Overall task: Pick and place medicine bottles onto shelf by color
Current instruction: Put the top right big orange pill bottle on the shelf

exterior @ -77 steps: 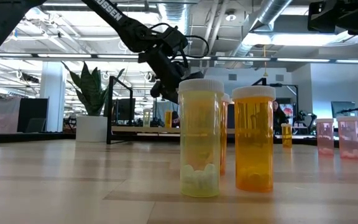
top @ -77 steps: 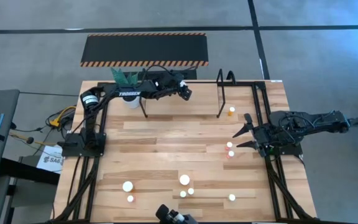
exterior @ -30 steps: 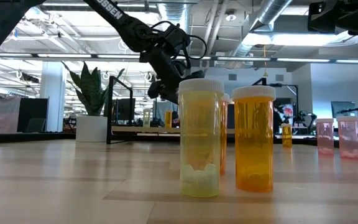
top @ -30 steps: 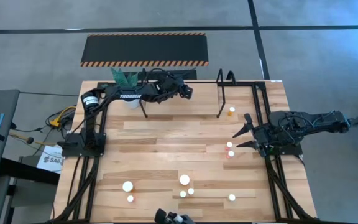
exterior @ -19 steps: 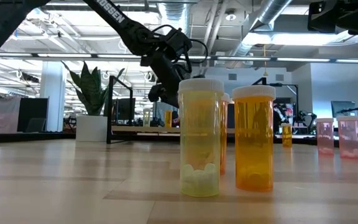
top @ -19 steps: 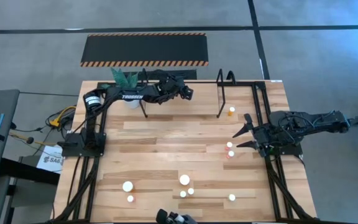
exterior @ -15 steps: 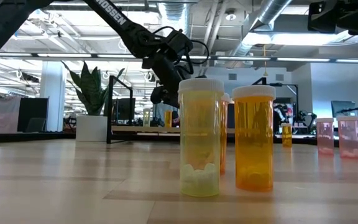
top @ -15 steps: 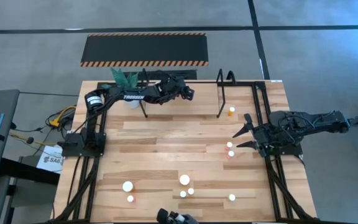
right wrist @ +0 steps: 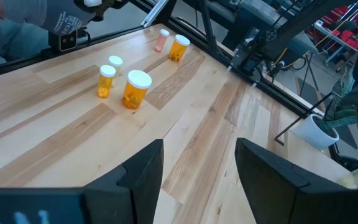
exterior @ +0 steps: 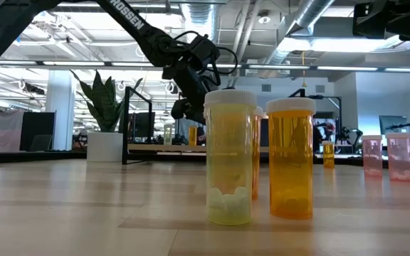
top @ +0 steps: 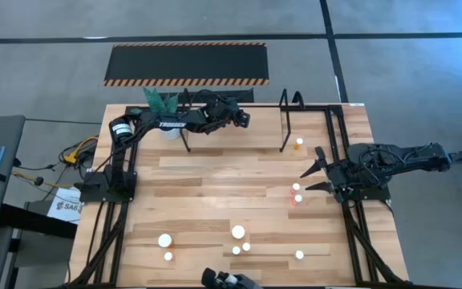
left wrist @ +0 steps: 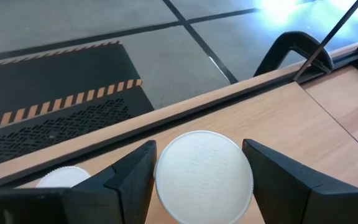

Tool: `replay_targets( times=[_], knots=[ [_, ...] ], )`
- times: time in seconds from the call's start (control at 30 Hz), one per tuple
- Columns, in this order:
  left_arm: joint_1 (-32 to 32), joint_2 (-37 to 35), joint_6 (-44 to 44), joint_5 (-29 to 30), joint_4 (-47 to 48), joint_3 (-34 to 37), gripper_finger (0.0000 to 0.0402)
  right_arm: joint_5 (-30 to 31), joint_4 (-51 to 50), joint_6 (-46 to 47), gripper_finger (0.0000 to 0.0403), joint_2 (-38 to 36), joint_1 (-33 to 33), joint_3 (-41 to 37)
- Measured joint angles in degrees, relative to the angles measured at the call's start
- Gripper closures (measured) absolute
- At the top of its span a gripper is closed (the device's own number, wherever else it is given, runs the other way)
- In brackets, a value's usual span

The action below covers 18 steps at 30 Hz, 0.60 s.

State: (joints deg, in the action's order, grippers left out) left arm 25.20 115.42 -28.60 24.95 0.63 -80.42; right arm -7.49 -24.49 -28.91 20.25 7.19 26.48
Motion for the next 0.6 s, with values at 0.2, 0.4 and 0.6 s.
replay_targets(
  times=[0.2,0.4,0.6],
  knots=[
    [-0.03,0.0,-0.39,0.04,0.23,0.0,0.0179,0.0,-0.02,0.0,0.018,0.0,0.0,0.0],
    [-0.01,0.05,-0.52,0.09,0.46,0.0,0.0179,0.0,-0.02,0.0,0.018,0.0,-0.01,0.0],
    [-0.01,1.13,-0.62,-0.16,-0.77,0.05,0.0179,0.0,-0.32,0.0,0.018,0.0,-0.01,0.0]
  ],
)
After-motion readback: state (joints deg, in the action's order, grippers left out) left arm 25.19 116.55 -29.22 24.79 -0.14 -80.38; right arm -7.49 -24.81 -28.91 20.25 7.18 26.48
